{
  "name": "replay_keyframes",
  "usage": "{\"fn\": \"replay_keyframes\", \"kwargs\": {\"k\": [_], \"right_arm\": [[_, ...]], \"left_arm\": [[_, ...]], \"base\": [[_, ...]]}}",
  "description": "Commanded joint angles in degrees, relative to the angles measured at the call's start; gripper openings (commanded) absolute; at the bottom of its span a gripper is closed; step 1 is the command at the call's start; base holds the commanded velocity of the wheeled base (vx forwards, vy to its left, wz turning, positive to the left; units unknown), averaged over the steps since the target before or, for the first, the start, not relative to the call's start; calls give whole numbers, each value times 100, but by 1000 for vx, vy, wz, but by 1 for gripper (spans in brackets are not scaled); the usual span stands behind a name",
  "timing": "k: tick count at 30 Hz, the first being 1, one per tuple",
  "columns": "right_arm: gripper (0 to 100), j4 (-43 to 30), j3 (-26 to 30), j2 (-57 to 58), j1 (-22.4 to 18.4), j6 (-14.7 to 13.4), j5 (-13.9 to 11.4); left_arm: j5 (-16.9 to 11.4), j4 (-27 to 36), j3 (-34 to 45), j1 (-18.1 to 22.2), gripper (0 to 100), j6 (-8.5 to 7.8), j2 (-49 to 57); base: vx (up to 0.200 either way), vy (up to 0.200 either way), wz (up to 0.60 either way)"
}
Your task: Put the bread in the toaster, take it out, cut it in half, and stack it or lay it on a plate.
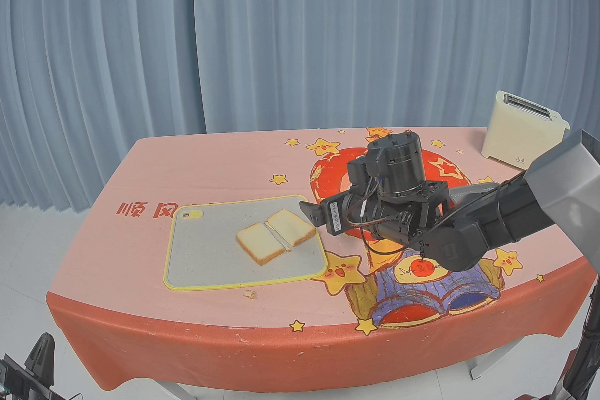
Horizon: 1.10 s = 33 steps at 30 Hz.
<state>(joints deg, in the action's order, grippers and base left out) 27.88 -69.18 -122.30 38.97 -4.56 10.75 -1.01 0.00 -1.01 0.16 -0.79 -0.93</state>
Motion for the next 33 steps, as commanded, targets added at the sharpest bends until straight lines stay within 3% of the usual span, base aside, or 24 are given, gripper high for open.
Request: {"fn": "replay_keyframes", "kwargs": {"k": [1,33], "right_arm": [[100,-63,-104,-66,5,-89,-56],[100,-301,-280,-734,58,-151,-21]], "left_arm": [[5,0,101,2,0,0,93],[5,0,101,2,0,0,93]], "base": [[0,0,0],[0,0,0]]}}
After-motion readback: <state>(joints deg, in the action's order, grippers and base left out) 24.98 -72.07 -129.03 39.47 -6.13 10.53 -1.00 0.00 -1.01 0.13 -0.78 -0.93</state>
